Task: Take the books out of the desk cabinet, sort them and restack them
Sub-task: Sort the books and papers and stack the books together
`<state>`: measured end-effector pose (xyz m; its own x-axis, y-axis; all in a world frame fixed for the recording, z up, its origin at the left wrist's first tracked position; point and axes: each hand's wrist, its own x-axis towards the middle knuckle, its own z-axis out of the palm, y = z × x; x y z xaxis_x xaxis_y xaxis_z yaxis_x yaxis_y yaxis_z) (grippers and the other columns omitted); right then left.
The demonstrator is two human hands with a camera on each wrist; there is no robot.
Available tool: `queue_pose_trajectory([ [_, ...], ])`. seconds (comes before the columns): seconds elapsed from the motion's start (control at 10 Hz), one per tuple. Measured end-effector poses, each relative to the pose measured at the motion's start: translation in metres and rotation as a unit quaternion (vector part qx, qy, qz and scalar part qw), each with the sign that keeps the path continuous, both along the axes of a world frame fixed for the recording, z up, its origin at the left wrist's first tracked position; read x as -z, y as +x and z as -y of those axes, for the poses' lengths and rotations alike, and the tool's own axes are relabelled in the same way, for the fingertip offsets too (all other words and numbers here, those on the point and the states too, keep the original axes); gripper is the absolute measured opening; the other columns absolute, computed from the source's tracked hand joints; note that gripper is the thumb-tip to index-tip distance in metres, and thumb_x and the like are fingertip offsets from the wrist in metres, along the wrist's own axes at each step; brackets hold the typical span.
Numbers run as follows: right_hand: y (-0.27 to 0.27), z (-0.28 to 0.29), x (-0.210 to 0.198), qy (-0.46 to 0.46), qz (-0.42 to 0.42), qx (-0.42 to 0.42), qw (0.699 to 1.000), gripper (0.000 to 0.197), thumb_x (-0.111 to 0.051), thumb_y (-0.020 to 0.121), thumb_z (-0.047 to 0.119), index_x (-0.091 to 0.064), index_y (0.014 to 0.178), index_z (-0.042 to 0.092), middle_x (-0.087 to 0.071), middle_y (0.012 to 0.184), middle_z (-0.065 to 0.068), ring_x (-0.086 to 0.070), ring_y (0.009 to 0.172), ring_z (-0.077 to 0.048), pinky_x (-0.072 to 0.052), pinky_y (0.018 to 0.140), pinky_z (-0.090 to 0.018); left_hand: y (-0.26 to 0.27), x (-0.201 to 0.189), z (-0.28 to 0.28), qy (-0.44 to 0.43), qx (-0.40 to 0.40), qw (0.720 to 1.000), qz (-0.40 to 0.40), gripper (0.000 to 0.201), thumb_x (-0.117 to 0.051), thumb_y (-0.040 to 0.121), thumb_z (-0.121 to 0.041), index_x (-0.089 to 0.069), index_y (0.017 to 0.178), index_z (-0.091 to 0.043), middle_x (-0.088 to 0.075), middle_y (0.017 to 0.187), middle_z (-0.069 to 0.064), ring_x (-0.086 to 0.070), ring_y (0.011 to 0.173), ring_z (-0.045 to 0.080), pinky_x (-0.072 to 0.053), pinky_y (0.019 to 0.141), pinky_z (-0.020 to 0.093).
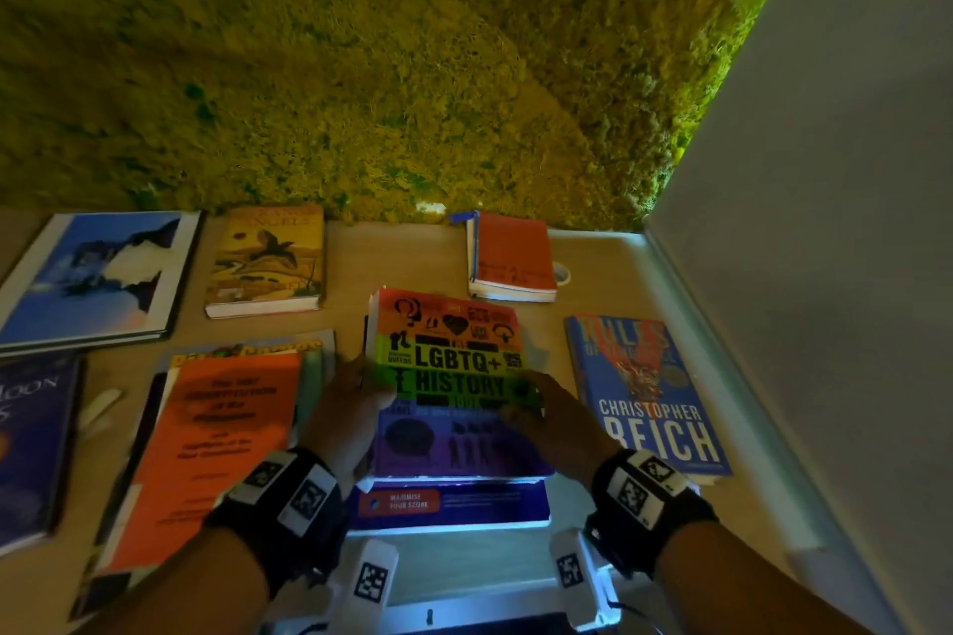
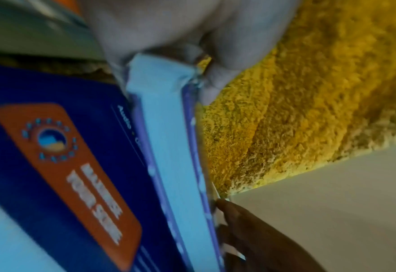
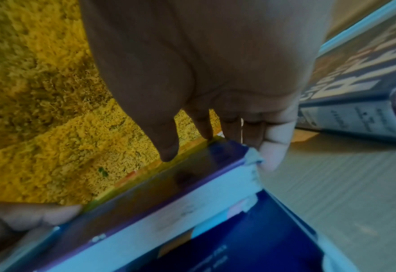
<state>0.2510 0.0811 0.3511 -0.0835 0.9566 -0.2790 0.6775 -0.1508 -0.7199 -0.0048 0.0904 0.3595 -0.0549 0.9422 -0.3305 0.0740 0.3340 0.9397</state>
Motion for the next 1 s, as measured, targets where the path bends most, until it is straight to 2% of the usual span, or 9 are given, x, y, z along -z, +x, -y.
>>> queue_pose_trajectory([
  [0.1, -0.001, 0.004, 0.004, 0.017, -0.038, 0.012, 0.999, 0.045, -0.067, 0.098, 0.031, -0.046, 0.138, 0.027, -0.058, 0.124, 0.006, -0.060, 0.120, -0.021, -0.049, 0.089, -0.028, -0.011, 0.021, -0.003, 0.050, 0.012, 0.985, -0.167, 0.027, -0.064, 0.092, -0.017, -0.065, 0.115, -0.004, -0.068, 0.114, 0.019, -0.063, 0.109, 0.040, -0.050, 0.096, 0.053],
  [0.2, -0.003, 0.006, 0.010, 0.012, -0.035, 0.040, 0.999, 0.027, -0.065, 0.098, 0.032, -0.050, 0.121, 0.028, -0.061, 0.114, 0.012, -0.062, 0.109, -0.016, -0.052, 0.089, -0.032, -0.005, 0.014, 0.003, 0.079, 0.065, 0.975, -0.195, 0.012, -0.065, 0.092, -0.014, -0.065, 0.103, -0.016, -0.069, 0.099, -0.004, -0.066, 0.092, 0.015, -0.054, 0.085, 0.037],
  [0.3, -0.006, 0.015, 0.022, 0.017, -0.013, 0.027, 0.999, 0.035, -0.060, 0.097, 0.042, -0.060, 0.127, 0.024, -0.070, 0.118, -0.002, -0.069, 0.102, -0.023, -0.058, 0.090, -0.048, 0.003, 0.013, 0.008, 0.111, 0.089, 0.970, -0.196, 0.034, -0.071, 0.083, -0.006, -0.053, 0.090, -0.034, -0.070, 0.102, 0.002, -0.067, 0.094, 0.022, -0.054, 0.088, 0.046],
  [0.4, -0.005, 0.023, 0.019, 0.006, 0.022, 0.015, 1.000, 0.051, -0.056, 0.093, 0.060, -0.056, 0.132, 0.026, -0.062, 0.128, -0.003, -0.065, 0.113, -0.028, -0.055, 0.094, -0.042, 0.008, 0.020, 0.006, 0.167, 0.071, 0.946, -0.268, 0.048, -0.072, 0.075, -0.008, -0.050, 0.106, -0.037, -0.064, 0.113, 0.011, -0.061, 0.104, 0.034, -0.049, 0.094, 0.050],
  [0.5, 0.016, 0.022, 0.008, 0.001, 0.040, 0.037, 0.999, 0.053, -0.060, 0.100, 0.043, -0.052, 0.144, 0.014, -0.050, 0.146, -0.010, -0.052, 0.133, -0.029, -0.039, 0.100, -0.028, 0.027, 0.018, 0.004, 0.186, 0.074, 0.898, -0.392, 0.076, -0.075, 0.081, -0.023, -0.038, 0.146, -0.016, -0.043, 0.145, 0.016, -0.037, 0.136, 0.035, -0.031, 0.113, 0.047],
  [0.6, 0.053, 0.012, -0.004, 0.036, 0.049, 0.080, 0.995, 0.037, -0.061, 0.101, 0.035, -0.064, 0.131, 0.013, -0.063, 0.134, -0.010, -0.060, 0.125, -0.028, -0.038, 0.088, -0.023, 0.078, -0.001, 0.010, 0.239, 0.131, 0.904, -0.330, 0.078, -0.071, 0.089, -0.023, -0.029, 0.154, -0.013, -0.028, 0.160, 0.011, -0.022, 0.148, 0.026, -0.018, 0.121, 0.037],
  [0.7, 0.102, 0.010, -0.013, 0.037, 0.049, 0.148, 0.987, 0.034, -0.060, 0.099, 0.023, -0.065, 0.130, 0.010, -0.067, 0.128, -0.012, -0.062, 0.120, -0.030, -0.045, 0.094, -0.030, 0.141, -0.008, 0.009, 0.228, 0.218, 0.919, -0.238, 0.082, -0.063, 0.082, -0.040, -0.032, 0.153, -0.013, -0.035, 0.157, 0.007, -0.033, 0.145, 0.020, -0.026, 0.120, 0.035],
  [0.8, 0.149, 0.017, -0.006, 0.057, 0.051, 0.228, 0.971, 0.054, -0.066, 0.087, 0.040, -0.061, 0.135, 0.017, -0.065, 0.131, -0.011, -0.062, 0.121, -0.033, -0.050, 0.101, -0.039, 0.198, 0.009, -0.003, 0.086, 0.247, 0.961, -0.086, 0.083, -0.069, 0.079, -0.032, -0.033, 0.152, -0.017, -0.042, 0.144, -0.008, -0.043, 0.134, 0.012, -0.040, 0.112, 0.046],
  [1.0, 0.186, 0.034, 0.031, -0.024, 0.024, 0.247, 0.968, 0.043, -0.061, 0.097, 0.040, -0.051, 0.134, 0.019, -0.063, 0.132, -0.009, -0.062, 0.116, -0.034, -0.050, 0.096, -0.043, 0.244, 0.118, -0.060, -0.029, 0.277, 0.960, 0.010, 0.120, -0.086, 0.041, -0.072, -0.040, 0.146, -0.037, -0.050, 0.149, -0.004, -0.052, 0.133, 0.026, -0.047, 0.104, 0.053],
])
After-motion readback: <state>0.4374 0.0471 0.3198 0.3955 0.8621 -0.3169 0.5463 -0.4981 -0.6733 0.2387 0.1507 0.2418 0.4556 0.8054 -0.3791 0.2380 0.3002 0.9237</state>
